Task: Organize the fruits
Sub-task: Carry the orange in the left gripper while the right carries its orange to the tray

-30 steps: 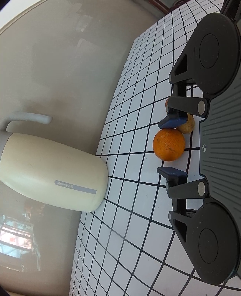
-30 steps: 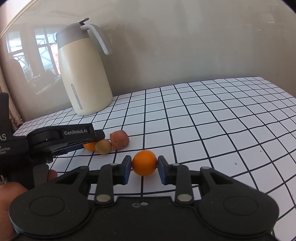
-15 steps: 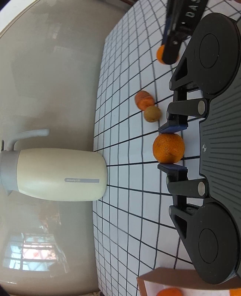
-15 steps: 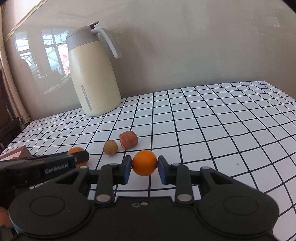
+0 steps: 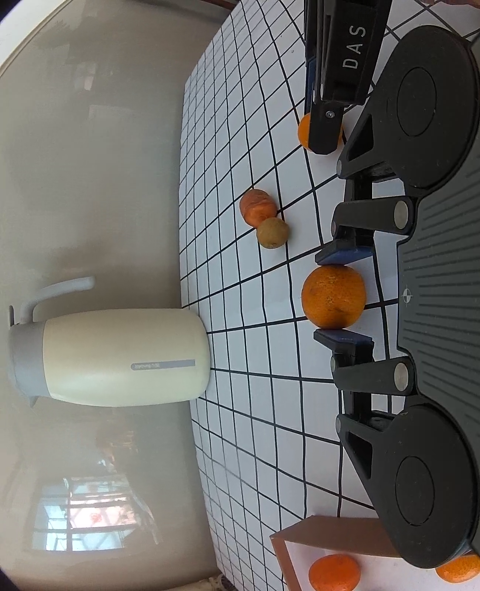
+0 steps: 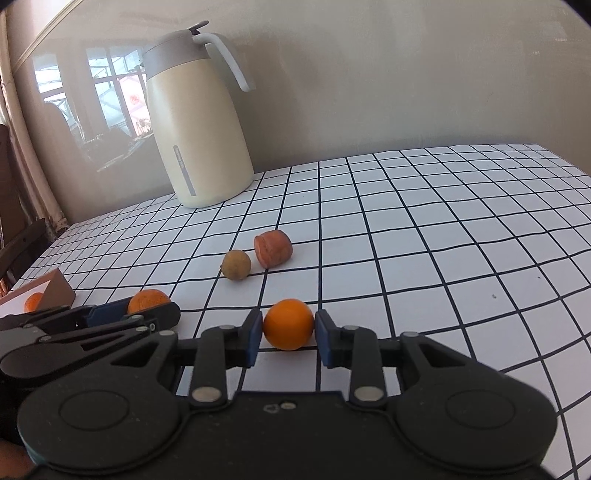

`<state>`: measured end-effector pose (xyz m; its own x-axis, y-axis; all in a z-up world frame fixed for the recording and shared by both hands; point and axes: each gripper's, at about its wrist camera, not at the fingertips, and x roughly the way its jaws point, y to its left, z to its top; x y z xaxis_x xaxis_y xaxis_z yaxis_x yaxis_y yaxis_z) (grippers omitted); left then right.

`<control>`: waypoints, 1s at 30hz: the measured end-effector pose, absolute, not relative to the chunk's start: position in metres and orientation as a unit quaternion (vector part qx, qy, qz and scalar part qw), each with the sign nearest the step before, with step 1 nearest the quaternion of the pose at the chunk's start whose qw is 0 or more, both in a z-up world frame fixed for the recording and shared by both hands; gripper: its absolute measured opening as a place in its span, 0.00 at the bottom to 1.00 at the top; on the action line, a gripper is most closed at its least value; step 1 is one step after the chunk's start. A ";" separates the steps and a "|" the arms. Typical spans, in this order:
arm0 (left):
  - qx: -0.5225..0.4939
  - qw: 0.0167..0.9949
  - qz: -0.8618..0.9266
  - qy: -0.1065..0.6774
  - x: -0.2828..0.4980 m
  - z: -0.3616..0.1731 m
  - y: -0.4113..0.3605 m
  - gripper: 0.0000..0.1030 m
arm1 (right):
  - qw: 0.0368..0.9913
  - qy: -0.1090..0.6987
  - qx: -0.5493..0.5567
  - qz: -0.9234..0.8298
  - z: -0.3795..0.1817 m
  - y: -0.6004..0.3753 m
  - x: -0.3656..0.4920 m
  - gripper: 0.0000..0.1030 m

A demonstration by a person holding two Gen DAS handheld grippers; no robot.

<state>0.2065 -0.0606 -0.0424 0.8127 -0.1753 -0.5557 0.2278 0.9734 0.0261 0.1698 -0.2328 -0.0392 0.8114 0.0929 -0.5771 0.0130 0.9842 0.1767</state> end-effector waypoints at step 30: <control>0.035 0.973 -0.038 0.226 0.086 0.003 -0.003 0.35 | 0.959 0.249 0.058 0.120 0.001 -0.173 0.099 0.21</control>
<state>0.0855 -0.0030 0.0032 0.8953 -0.0579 -0.4416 0.0895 0.9947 0.0510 0.0990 -0.1733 0.0014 0.8474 0.2580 -0.4641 -0.2006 0.9648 0.1699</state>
